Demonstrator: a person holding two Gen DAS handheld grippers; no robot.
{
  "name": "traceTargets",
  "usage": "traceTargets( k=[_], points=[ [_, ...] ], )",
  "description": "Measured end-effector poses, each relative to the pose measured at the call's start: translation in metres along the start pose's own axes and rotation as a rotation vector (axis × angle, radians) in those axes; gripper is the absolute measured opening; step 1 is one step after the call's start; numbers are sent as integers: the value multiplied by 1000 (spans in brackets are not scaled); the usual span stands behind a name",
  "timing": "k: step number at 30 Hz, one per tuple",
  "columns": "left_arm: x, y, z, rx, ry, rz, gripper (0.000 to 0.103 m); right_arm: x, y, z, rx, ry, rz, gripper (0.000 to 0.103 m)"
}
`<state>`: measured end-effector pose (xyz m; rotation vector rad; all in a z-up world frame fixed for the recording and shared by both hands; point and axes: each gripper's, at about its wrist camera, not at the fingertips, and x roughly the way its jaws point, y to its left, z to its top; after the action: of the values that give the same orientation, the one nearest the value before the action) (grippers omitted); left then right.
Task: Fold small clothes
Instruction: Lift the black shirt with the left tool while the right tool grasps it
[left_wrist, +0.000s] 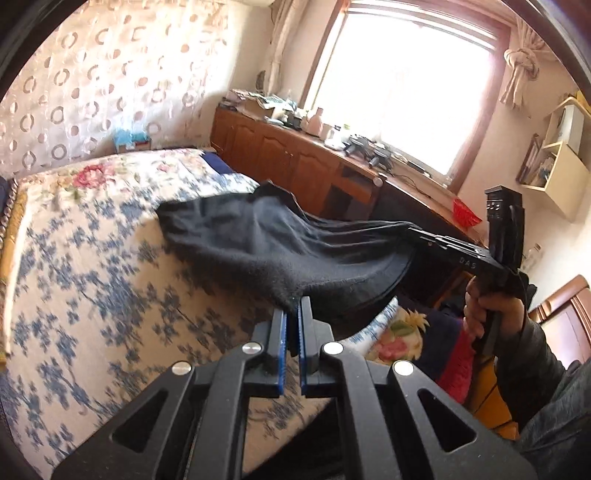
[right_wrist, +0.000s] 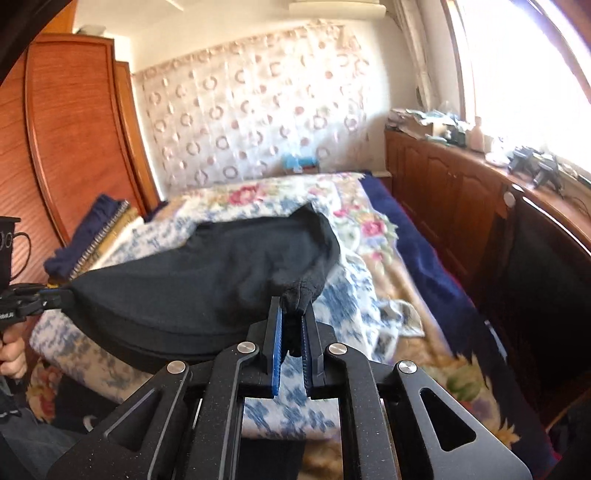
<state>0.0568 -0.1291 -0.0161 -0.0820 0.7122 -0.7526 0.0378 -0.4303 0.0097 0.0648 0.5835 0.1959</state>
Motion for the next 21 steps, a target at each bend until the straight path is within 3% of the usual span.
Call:
traceTargets(
  k=[5, 9, 14, 21],
  points=[
    [17, 27, 40, -19, -22, 51, 2, 18, -1, 36, -35, -51, 6, 6],
    [39, 48, 68, -32, -31, 91, 2, 57, -3, 72, -82, -59, -11, 6],
    [69, 79, 93, -55, -30, 147, 2, 114, -7, 97, -101, -35, -19, 6],
    [113, 118, 115, -99, 7, 151, 2, 191, -23, 112, -115, 45, -36, 6]
  ],
)
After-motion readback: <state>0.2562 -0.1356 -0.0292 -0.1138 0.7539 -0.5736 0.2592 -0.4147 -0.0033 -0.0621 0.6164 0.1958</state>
